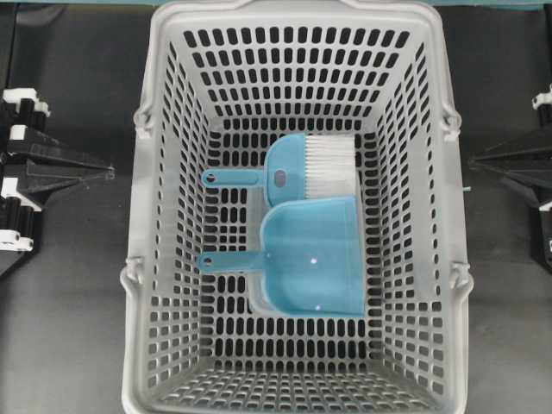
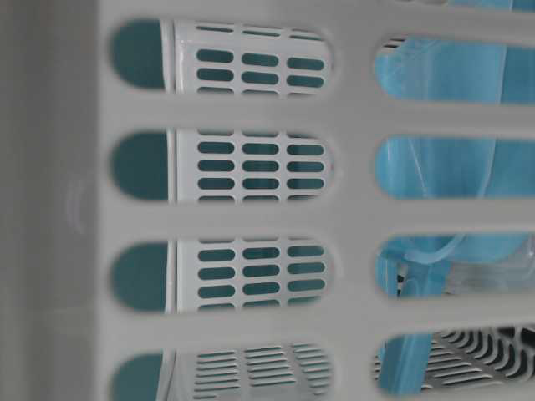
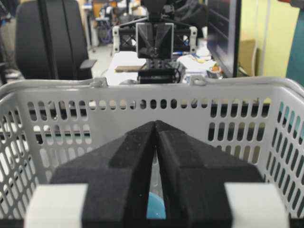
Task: Pick up the dustpan from the shopping basket with the left arm.
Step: 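Move the left gripper over the basket toward the blue dustpan handle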
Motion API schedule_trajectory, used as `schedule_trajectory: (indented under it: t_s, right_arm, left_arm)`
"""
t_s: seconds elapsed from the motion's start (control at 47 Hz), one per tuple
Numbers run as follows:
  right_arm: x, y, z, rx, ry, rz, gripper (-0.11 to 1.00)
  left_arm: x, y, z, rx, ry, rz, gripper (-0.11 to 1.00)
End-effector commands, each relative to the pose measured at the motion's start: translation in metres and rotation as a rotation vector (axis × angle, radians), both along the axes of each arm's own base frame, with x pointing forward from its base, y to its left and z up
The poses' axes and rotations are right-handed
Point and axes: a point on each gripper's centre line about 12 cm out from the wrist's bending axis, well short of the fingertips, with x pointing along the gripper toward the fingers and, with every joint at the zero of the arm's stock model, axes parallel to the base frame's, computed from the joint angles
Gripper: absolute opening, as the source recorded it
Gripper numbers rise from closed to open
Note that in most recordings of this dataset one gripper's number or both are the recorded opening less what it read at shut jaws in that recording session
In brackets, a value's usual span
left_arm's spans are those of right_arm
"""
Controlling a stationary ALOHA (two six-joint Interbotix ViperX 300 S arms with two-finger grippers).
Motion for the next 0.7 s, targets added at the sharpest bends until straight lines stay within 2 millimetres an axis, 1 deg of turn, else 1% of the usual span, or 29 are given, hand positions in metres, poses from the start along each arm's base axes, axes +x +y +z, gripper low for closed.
schedule_trajectory:
  t_s: [0.0,0.021,0.085,0.191,0.298,0.404,0.51,0.68]
  right_arm:
    - [0.002,-0.002,0.007,0.009,-0.017,-0.007,0.0]
    - [0.002,-0.002,0.009,0.014,-0.017,-0.009,0.0]
    - [0.002,-0.002,0.012,0.026,-0.008,-0.012,0.0]
    - [0.003,-0.002,0.015,0.031,0.057,-0.01,0.0]
    - [0.005,-0.002,0.017,0.034,0.155,-0.008,0.0]
    - [0.005,-0.002,0.02,0.031,0.21,-0.007,0.0]
    - [0.005,-0.002,0.025,0.022,0.225,-0.007,0.0]
    - [0.005,-0.001,0.025,0.018,0.232,-0.007,0.0]
  left_arm:
    - [0.003,-0.006,0.02,0.012,-0.026,-0.031,0.06]
    - [0.004,-0.006,0.022,0.007,-0.023,-0.032,0.05]
    - [0.006,-0.006,0.031,-0.005,-0.007,-0.035,0.0]
    - [0.015,-0.009,0.045,-0.015,0.069,-0.041,0.0]
    - [0.026,-0.011,0.053,-0.012,0.186,-0.044,0.0]
    - [0.036,-0.013,0.062,-0.006,0.304,-0.046,0.0]
    - [0.047,-0.013,0.069,0.001,0.412,-0.041,0.0]
    - [0.067,-0.016,0.078,0.009,0.516,-0.044,0.0]
